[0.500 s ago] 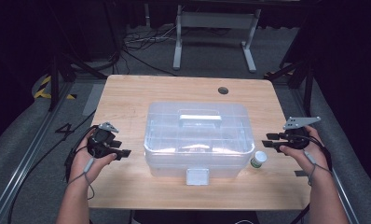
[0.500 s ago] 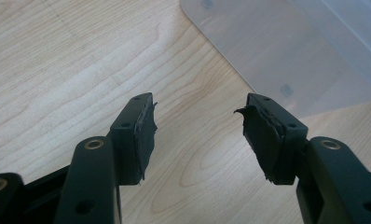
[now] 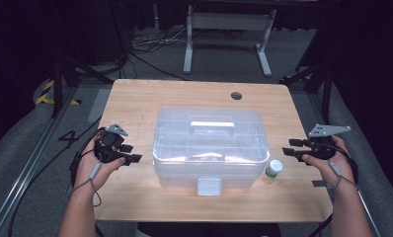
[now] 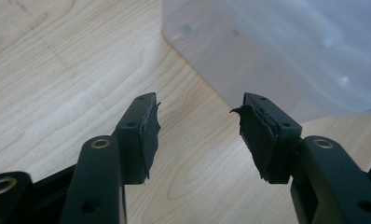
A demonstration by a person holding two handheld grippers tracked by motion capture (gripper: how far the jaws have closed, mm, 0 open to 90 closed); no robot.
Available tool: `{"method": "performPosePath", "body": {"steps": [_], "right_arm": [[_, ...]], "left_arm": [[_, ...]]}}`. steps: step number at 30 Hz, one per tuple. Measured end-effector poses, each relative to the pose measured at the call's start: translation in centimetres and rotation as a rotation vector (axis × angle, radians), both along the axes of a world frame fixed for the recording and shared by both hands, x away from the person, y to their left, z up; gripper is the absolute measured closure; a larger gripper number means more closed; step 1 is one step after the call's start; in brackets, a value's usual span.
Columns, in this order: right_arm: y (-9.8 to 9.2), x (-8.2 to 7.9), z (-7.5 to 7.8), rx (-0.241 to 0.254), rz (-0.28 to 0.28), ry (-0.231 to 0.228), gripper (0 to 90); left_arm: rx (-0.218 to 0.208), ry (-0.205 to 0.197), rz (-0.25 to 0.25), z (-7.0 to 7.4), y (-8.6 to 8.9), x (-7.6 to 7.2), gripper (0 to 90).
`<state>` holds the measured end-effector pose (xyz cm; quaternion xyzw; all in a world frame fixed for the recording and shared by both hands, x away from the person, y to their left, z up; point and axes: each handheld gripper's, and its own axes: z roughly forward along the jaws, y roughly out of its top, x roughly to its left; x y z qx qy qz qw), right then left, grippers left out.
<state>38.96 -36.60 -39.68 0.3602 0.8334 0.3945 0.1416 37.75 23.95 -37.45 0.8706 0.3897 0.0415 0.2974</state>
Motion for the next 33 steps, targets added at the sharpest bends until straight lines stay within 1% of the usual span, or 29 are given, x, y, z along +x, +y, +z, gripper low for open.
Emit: {"method": "performPosePath", "body": {"steps": [3,4,8,9,10,12,14,15,16,17,19,21,24,26,28,29,31,33], "right_arm": [[-0.2,0.0,0.1,0.011,-0.01,-0.003,50.5],[-0.2,0.0,0.1,0.013,-0.012,-0.004,50.5],[-0.1,0.0,0.0,0.015,-0.009,0.002,50.3],[-0.1,0.0,0.0,0.015,-0.009,0.002,50.3],[0.0,0.0,-0.1,0.015,-0.007,0.006,50.5],[0.2,0.0,-0.2,0.017,0.0,0.017,51.3],[0.3,0.0,-0.2,0.021,0.005,0.019,51.5],[0.4,0.0,-0.2,0.022,0.006,0.019,51.5],[0.4,0.0,-0.2,0.022,0.006,0.019,51.5],[0.4,0.0,-0.2,0.022,0.006,0.019,51.4],[0.4,0.0,-0.2,0.022,0.005,0.019,51.3],[0.5,0.1,-0.2,0.023,0.003,0.02,51.0],[0.5,0.0,-0.3,0.019,0.006,0.018,51.0],[0.4,-0.1,-0.3,0.021,0.008,0.021,51.3],[0.1,-0.3,-0.2,0.023,0.011,0.02,52.4],[-0.1,-0.4,-0.2,0.026,0.008,0.019,52.6],[-0.2,-0.5,-0.2,0.026,0.003,0.019,52.6],[-0.4,-0.7,-0.4,0.026,-0.003,0.022,52.6]], "left_arm": [[0.007,0.003,-0.016,1.0,-0.4,0.2,47.1],[0.01,-0.008,-0.025,1.5,-0.4,0.2,47.2],[-0.014,-0.04,-0.057,3.6,-1.2,0.0,47.1],[-0.014,-0.04,-0.057,3.6,-1.2,0.0,47.1],[-0.014,-0.044,-0.064,3.9,-1.4,0.0,47.1],[-0.007,-0.047,-0.087,4.3,-1.9,0.1,47.2],[-0.02,-0.066,-0.096,5.1,-2.1,0.2,47.7],[-0.038,-0.072,-0.104,5.6,-2.2,0.2,47.8],[-0.038,-0.072,-0.104,5.6,-2.2,0.2,48.1],[-0.05,-0.074,-0.112,5.8,-2.3,0.2,48.1],[-0.07,-0.082,-0.139,6.6,-2.6,0.3,48.3],[-0.075,-0.086,-0.154,7.3,-3.2,0.5,48.3],[-0.087,-0.09,-0.182,7.9,-4.0,0.7,48.3],[-0.094,-0.089,-0.187,8.0,-4.2,0.7,48.3],[-0.101,-0.086,-0.208,8.3,-5.3,1.2,48.3],[-0.101,-0.086,-0.208,8.3,-5.3,1.2,48.4],[-0.098,-0.094,-0.219,8.5,-6.1,1.5,48.5],[-0.104,-0.091,-0.239,8.9,-7.0,1.7,48.5]]}}
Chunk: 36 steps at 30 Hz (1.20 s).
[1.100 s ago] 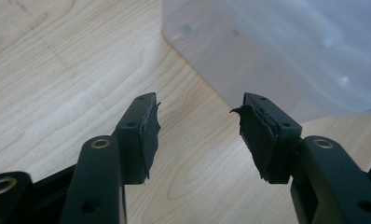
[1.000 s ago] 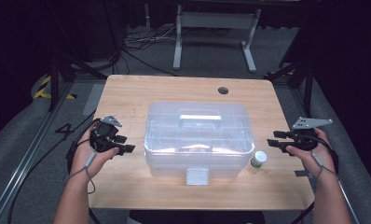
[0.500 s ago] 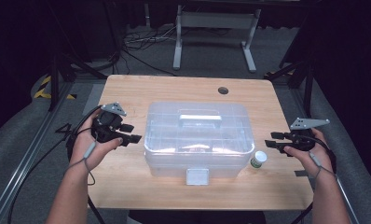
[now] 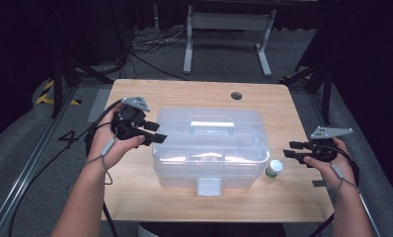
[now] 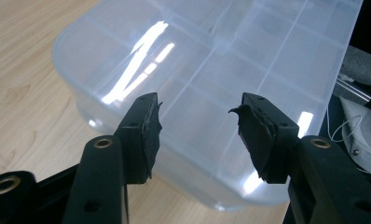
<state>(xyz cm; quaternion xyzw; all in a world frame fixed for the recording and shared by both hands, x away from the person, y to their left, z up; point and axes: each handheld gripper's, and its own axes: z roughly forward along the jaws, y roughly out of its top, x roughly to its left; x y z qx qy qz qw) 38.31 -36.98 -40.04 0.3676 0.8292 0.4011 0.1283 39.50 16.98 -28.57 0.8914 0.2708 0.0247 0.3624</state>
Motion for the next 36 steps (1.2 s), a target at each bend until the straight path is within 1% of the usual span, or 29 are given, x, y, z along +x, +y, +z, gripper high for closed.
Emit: {"method": "performPosePath", "body": {"steps": [1,2,3,4,5,6,9,10,18,22,26,31,34,36], "right_arm": [[0.0,-0.1,-0.1,-0.001,0.0,0.002,52.6],[-0.1,-0.2,-0.2,-0.003,-0.002,0.006,52.6],[-0.1,-0.3,-0.3,-0.004,0.004,0.01,52.7],[-0.2,-0.4,-0.3,-0.004,0.004,0.009,52.7],[-0.3,-0.5,-0.3,-0.003,0.002,0.007,52.7],[-0.3,-0.5,-0.3,-0.003,0.002,0.007,52.7],[-0.5,-0.9,-0.3,-0.005,-0.004,0.003,52.6],[-0.5,-0.9,-0.3,-0.005,-0.004,0.003,52.6],[-0.5,-1.1,-0.8,-0.008,-0.007,0.013,51.8],[-0.4,-1.0,-1.0,-0.013,-0.002,0.021,51.1],[-0.2,-1.0,-1.1,-0.013,0.004,0.021,50.9],[0.0,-1.0,-1.1,-0.014,0.008,0.026,50.6],[0.0,-0.9,-1.1,-0.014,0.011,0.028,50.7],[0.0,-0.9,-1.1,-0.013,0.012,0.028,50.7]], "left_arm": [[0.007,0.0,-0.017,0.2,-0.4,0.1,48.5],[0.005,0.001,-0.026,0.3,-0.9,0.2,48.4],[0.014,-0.006,-0.045,0.5,-1.6,0.5,47.7],[0.014,-0.006,-0.045,0.5,-1.6,0.5,47.2],[0.025,-0.006,-0.064,0.6,-2.4,0.8,46.9],[0.025,-0.006,-0.064,0.6,-2.4,0.8,46.9],[0.029,-0.005,-0.086,0.7,-3.6,1.3,46.4],[0.029,-0.005,-0.086,0.7,-3.6,1.3,46.1],[0.048,-0.003,-0.117,0.3,-5.8,2.2,45.1],[0.058,0.004,-0.133,-0.2,-7.2,2.7,45.0],[0.057,0.011,-0.14,-0.5,-7.7,2.8,44.9],[0.069,0.02,-0.148,-0.9,-8.7,3.1,45.0],[0.077,0.02,-0.151,-1.1,-9.2,3.3,45.9],[0.076,0.025,-0.155,-1.2,-9.5,3.4,48.1]]}}
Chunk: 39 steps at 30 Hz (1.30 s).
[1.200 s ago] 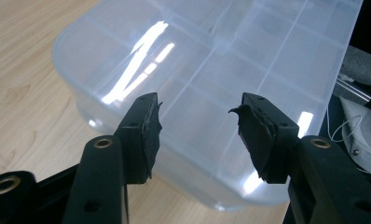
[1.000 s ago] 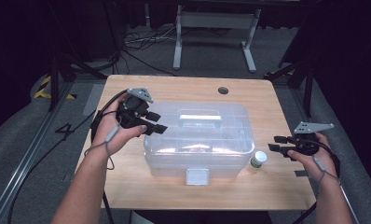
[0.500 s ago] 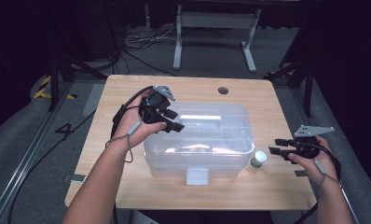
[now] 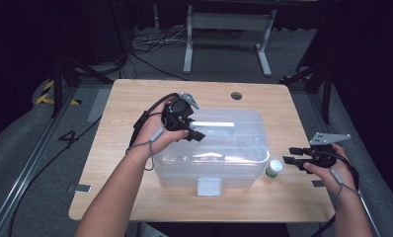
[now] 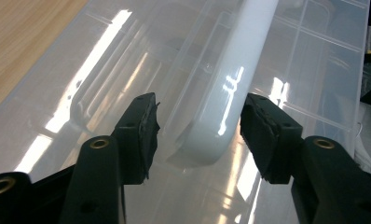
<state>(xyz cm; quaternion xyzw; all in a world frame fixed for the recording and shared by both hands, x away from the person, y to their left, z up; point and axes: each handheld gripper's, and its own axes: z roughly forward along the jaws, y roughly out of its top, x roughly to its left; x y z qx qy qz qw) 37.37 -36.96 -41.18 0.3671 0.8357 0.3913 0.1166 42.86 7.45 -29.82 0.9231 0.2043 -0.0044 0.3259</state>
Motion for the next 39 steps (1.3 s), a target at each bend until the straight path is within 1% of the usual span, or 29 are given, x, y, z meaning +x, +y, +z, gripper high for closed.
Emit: {"method": "performPosePath", "body": {"steps": [3,4,9,10,11,12,13,16,17,19,21,23,25,26,30,35,36,39], "right_arm": [[0.0,0.0,0.0,0.0,0.0,0.0,50.6],[-0.1,0.0,0.0,0.002,-0.001,0.0,50.6],[-0.1,0.0,0.0,0.003,0.001,-0.001,50.6],[-0.1,0.0,0.0,0.002,0.001,-0.001,50.6],[0.0,0.0,0.0,0.003,0.0,0.0,50.6],[0.0,0.0,0.0,0.003,0.003,0.001,50.7],[0.0,0.0,0.0,0.002,0.004,0.001,50.7],[0.0,0.0,0.0,0.002,0.006,0.0,50.7],[0.1,0.0,0.0,0.002,0.006,0.0,50.6],[0.1,0.0,0.0,0.001,0.007,0.0,50.7],[0.1,0.0,0.0,0.0,0.008,-0.001,50.9],[0.1,0.0,0.0,0.0,0.009,-0.002,51.1],[0.1,0.0,0.0,0.002,0.009,0.0,53.7],[0.1,0.0,0.0,0.012,0.01,0.015,54.5],[0.2,-0.1,0.0,0.014,0.013,0.016,54.3],[0.2,-0.1,0.0,0.019,0.017,0.011,54.1],[0.2,-0.1,0.1,0.021,0.016,0.013,55.0],[0.2,-0.2,0.1,0.028,0.013,0.022,57.1]], "left_arm": [[-0.008,0.006,0.002,-0.2,-0.3,0.1,50.3],[-0.016,0.006,0.003,-0.2,-0.4,0.1,51.8],[-0.019,0.002,0.01,-0.2,-0.4,0.1,55.9],[-0.017,-0.007,0.013,-0.2,-0.4,0.0,55.9],[-0.018,-0.023,0.016,-0.2,-0.4,0.0,58.6],[-0.015,-0.033,0.02,-0.1,-0.4,-0.1,65.5],[-0.011,-0.046,0.025,0.0,-0.3,-0.1,67.7],[-0.004,-0.065,0.023,0.0,-0.4,-0.2,69.8],[-0.003,-0.065,0.025,0.0,-0.4,-0.2,70.3],[0.009,-0.086,0.015,0.1,-0.4,-0.3,70.7],[0.008,-0.092,0.014,0.1,-0.4,-0.3,71.2],[0.018,-0.104,0.008,0.2,-0.5,-0.3,71.5],[0.028,-0.114,0.012,0.4,-0.6,-0.4,72.0],[0.029,-0.116,0.016,0.5,-0.6,-0.3,72.1],[0.028,-0.135,0.026,0.9,-0.5,-0.2,72.2],[0.035,-0.139,0.034,1.3,-0.6,0.1,72.2],[0.043,-0.14,0.033,1.5,-0.7,0.3,72.2],[0.04,-0.135,0.037,1.7,-0.6,0.6,72.2]]}}
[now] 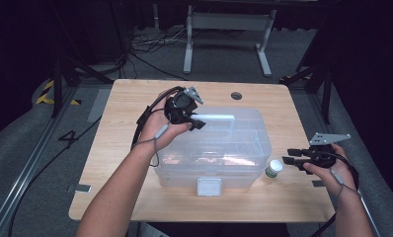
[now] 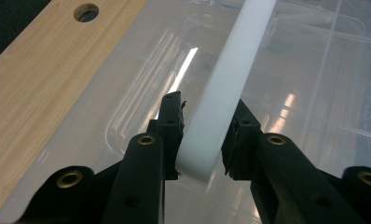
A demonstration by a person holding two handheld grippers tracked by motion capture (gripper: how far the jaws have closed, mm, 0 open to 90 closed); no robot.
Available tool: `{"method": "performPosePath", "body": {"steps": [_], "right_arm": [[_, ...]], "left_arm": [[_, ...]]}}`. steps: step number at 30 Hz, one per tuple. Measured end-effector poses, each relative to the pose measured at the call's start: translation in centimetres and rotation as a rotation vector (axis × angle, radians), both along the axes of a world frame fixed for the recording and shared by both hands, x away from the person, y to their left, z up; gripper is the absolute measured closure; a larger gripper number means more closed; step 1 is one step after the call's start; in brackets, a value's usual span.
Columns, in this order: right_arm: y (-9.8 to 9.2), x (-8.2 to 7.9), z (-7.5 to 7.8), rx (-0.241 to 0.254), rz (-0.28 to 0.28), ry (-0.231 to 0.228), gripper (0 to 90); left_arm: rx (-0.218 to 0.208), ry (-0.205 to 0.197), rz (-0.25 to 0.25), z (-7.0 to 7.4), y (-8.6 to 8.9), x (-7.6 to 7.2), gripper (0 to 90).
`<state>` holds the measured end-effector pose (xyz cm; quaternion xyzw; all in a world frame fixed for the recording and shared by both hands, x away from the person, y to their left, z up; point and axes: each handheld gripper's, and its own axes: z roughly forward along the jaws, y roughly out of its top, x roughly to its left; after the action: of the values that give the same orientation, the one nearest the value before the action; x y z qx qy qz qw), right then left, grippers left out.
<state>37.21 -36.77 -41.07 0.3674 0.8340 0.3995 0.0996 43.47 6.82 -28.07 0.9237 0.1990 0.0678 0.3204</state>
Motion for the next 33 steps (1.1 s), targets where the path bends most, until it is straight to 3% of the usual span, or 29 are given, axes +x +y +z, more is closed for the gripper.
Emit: {"method": "performPosePath", "body": {"steps": [4,5,8,12,17,19,25,33], "right_arm": [[0.2,-0.2,0.2,0.01,0.015,0.022,65.7],[0.4,-0.4,0.5,0.036,0.03,0.027,74.3],[0.6,-0.6,0.8,0.056,0.047,0.027,80.7],[1.1,-1.0,1.5,0.05,0.081,-0.015,90.0],[1.6,-1.4,2.1,0.105,0.144,-0.033,90.0],[2.4,-1.8,2.6,0.136,0.207,-0.044,90.0],[4.3,-2.4,3.1,0.144,0.293,-0.086,90.0],[5.2,-2.4,3.0,0.161,0.305,-0.106,90.0]], "left_arm": [[-0.003,0.01,0.013,0.5,0.0,0.7,72.0],[-0.01,0.013,0.022,0.6,0.0,0.9,72.0],[-0.015,0.019,0.028,0.7,0.0,1.1,72.0],[-0.015,0.028,0.029,1.0,0.0,1.6,72.0],[-0.013,0.029,0.034,1.2,0.0,1.7,71.9],[-0.002,0.018,0.027,1.4,-0.1,1.6,71.8],[0.016,0.01,0.026,1.7,-0.2,1.4,71.3],[0.016,0.015,0.024,1.8,0.0,1.3,70.7]]}}
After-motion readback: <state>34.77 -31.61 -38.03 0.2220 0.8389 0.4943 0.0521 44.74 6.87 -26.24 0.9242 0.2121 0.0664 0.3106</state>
